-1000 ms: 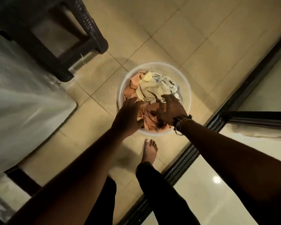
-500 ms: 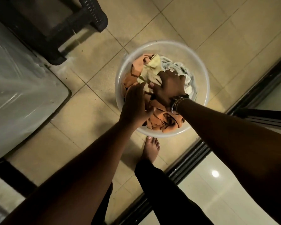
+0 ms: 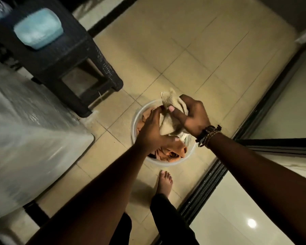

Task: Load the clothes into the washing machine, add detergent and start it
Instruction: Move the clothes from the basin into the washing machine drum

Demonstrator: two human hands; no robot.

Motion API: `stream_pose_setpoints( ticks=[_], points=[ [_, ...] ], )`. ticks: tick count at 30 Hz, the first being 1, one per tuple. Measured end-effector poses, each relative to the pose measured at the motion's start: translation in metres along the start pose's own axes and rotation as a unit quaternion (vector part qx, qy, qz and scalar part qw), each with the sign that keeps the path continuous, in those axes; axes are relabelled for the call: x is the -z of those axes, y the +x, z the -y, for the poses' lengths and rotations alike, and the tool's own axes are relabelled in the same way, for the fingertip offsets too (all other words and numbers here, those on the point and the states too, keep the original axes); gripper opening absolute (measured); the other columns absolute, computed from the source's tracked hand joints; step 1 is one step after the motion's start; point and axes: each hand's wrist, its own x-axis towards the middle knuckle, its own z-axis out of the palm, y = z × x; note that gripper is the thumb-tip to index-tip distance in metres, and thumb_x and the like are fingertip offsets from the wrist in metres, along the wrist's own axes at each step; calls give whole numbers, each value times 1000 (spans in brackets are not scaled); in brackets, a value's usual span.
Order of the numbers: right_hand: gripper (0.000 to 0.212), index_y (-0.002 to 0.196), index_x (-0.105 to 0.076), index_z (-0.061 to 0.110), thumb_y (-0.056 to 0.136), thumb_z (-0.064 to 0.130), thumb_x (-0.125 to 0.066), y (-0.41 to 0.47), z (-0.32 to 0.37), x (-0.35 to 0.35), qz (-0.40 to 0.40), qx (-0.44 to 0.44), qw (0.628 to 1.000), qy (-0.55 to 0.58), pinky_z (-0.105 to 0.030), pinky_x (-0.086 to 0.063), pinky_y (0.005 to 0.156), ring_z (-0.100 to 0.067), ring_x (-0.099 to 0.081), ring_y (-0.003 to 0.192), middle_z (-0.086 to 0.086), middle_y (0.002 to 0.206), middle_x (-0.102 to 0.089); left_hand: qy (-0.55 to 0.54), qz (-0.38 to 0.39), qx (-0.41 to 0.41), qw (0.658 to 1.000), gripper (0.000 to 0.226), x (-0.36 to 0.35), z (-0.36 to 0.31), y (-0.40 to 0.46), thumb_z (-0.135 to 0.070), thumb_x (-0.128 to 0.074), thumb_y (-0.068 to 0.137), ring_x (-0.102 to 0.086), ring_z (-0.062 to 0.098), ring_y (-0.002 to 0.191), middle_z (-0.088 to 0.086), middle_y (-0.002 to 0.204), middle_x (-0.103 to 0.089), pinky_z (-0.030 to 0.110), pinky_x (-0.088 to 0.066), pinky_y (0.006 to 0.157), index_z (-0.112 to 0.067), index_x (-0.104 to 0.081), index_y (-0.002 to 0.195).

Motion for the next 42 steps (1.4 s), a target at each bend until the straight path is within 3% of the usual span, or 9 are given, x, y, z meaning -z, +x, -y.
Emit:
stream_pose_setpoints(
  ticks=[3, 8, 12, 15, 20, 26, 31, 37, 42],
  points=[
    [36, 88, -63, 5, 89, 40, -68, -10, 64, 18, 26, -31, 993, 110, -47, -49, 65, -30, -62, 71, -17, 78, -64, -66, -7, 40, 997, 82, 36, -52, -18, -41, -88, 66, -61, 9, 118, -10, 126, -64, 43, -53, 99, -34, -44, 135],
    [32, 103, -68, -7, 88, 20, -75, -46, 162, 29, 31, -118, 941, 314, -36, -54, 77, -25, -67, 85, -17, 97, -70, -97, -90, 16, 991, 24, 124, -122, -69, -4, -57, 85, -60, 5, 77, -14, 83, -66, 37, -52, 79, -16, -51, 105],
    [38, 118, -70, 6, 89, 30, -74, -80, 245, 13, 76, -127, 907, 395, -50, -54, 94, -34, -68, 110, -22, 126, -65, -169, -183, -24, 968, 27, 203, -187, -121, 0, -51, 87, -59, 2, 86, -17, 92, -66, 26, -49, 79, -20, -59, 102],
    [54, 134, -60, 18, 90, 47, -66, -87, 307, -11, 140, -138, 878, 437, -61, -51, 96, -35, -65, 117, -18, 133, -65, -191, -211, -46, 958, 27, 253, -223, -153, -7, -49, 80, -60, 10, 92, 0, 101, -67, 26, -50, 85, -14, -63, 101],
    [51, 137, -60, 25, 96, 54, -53, -85, 441, -61, 242, -108, 835, 482, -70, -41, 103, -36, -64, 119, -12, 134, -66, -151, -288, -81, 942, 31, 374, -255, -233, -12, -47, 79, -62, 10, 90, -8, 97, -67, 30, -51, 84, -28, -66, 97],
    [55, 142, -56, 15, 96, 44, -60, -82, 599, -143, 342, -37, 809, 477, -59, -35, 116, -35, -53, 134, -17, 144, -57, -113, -454, -94, 879, 28, 520, -259, -346, -14, -54, 80, -62, 12, 82, -16, 87, -69, 34, -51, 74, -36, -66, 92],
    [37, 126, -65, 1, 91, 14, -66, -85, 687, -196, 337, 54, 823, 455, -42, -56, 88, -36, -68, 105, -26, 123, -68, -59, -525, -87, 845, 39, 587, -239, -418, 1, -57, 85, -67, 20, 95, -11, 100, -70, 47, -55, 83, -33, -62, 104],
    [48, 122, -64, 0, 78, 11, -77, -64, 741, -248, 333, 66, 846, 411, -58, -50, 102, -48, -63, 115, -28, 122, -67, -57, -559, -81, 824, 56, 634, -217, -456, 12, -54, 82, -64, 13, 101, -12, 110, -67, 40, -53, 88, -34, -56, 114],
    [45, 123, -65, 3, 80, 10, -75, -41, 756, -282, 355, 73, 849, 384, -52, -55, 96, -43, -67, 111, -23, 120, -70, -59, -584, -86, 805, 55, 656, -195, -452, 10, -55, 78, -63, 16, 103, -5, 113, -66, 33, -51, 86, -28, -55, 119]
  ],
)
